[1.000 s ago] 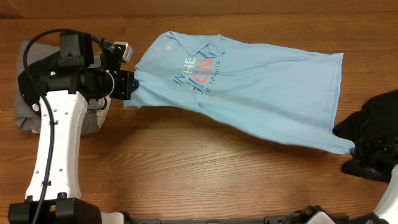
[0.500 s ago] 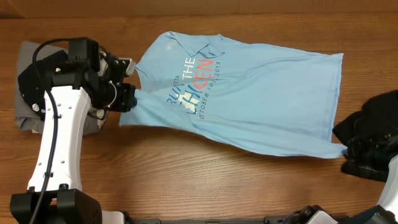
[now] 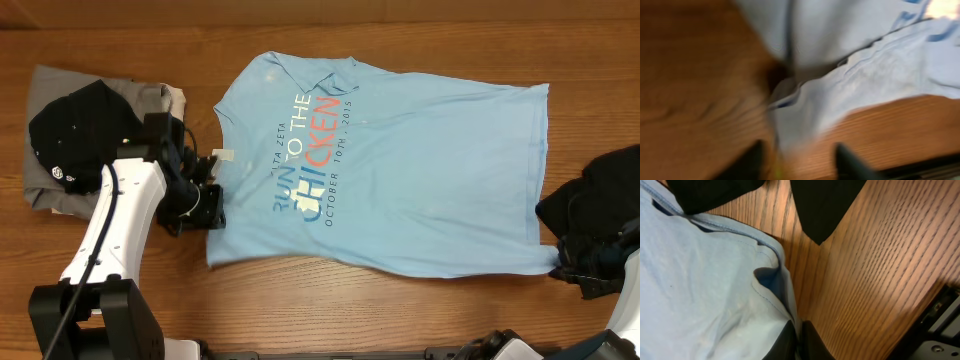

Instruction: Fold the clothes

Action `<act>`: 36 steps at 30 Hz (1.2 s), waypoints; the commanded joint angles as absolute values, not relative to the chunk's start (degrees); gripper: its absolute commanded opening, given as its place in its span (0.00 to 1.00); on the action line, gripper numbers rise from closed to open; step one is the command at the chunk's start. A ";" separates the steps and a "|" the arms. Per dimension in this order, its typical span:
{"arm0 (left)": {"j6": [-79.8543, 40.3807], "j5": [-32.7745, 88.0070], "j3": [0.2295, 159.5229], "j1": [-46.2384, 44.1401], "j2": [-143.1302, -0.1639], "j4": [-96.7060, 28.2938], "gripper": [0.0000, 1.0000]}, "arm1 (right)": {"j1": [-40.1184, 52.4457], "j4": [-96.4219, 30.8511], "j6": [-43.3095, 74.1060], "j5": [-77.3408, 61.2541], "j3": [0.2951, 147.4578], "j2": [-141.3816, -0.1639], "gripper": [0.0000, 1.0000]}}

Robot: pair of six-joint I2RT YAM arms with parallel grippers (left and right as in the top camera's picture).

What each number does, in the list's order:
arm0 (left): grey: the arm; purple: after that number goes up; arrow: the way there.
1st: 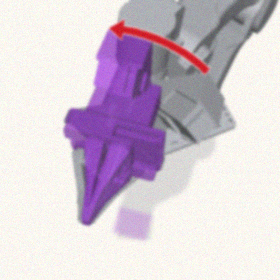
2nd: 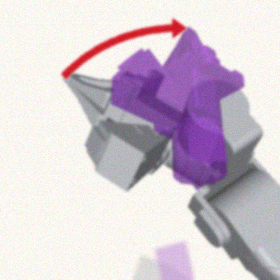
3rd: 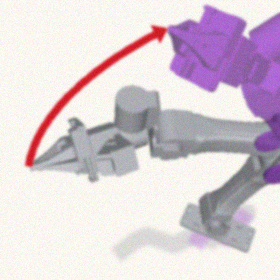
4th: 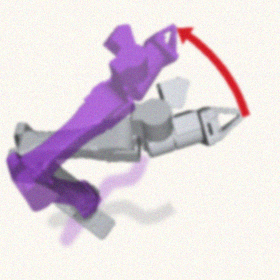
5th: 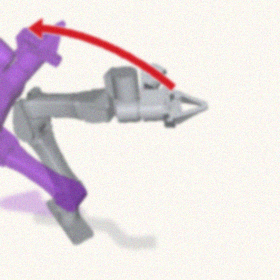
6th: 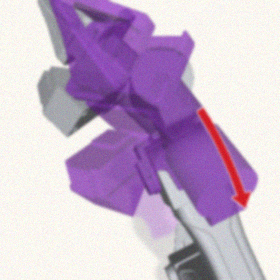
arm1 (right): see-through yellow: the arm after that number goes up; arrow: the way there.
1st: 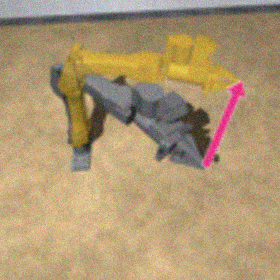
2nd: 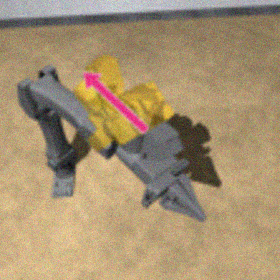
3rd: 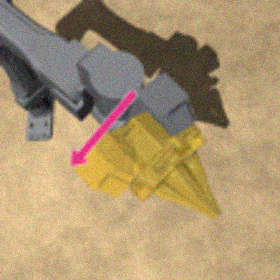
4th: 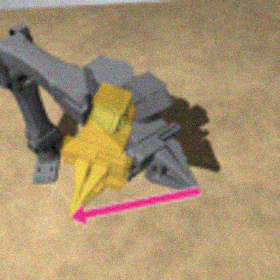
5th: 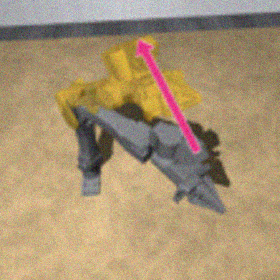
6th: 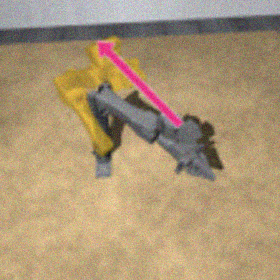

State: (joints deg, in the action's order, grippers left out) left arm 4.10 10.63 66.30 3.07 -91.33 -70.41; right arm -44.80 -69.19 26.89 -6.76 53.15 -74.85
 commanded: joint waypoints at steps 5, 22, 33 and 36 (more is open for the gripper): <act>-2.76 7.16 65.21 2.96 -91.42 -68.27 0.75 | -44.69 -68.62 26.59 -4.75 54.43 -74.72 0.05; 14.31 16.62 63.11 -11.38 -103.22 -50.61 0.52 | -44.69 -68.42 26.59 -4.80 54.43 -74.72 0.06; 16.80 22.59 63.11 -11.73 -107.18 -49.06 0.51 | -44.69 -68.27 26.57 -5.19 54.43 -74.72 0.06; 18.22 22.57 63.09 -11.73 -107.18 -52.31 0.46 | -44.69 -68.18 26.59 -5.19 54.43 -74.72 0.06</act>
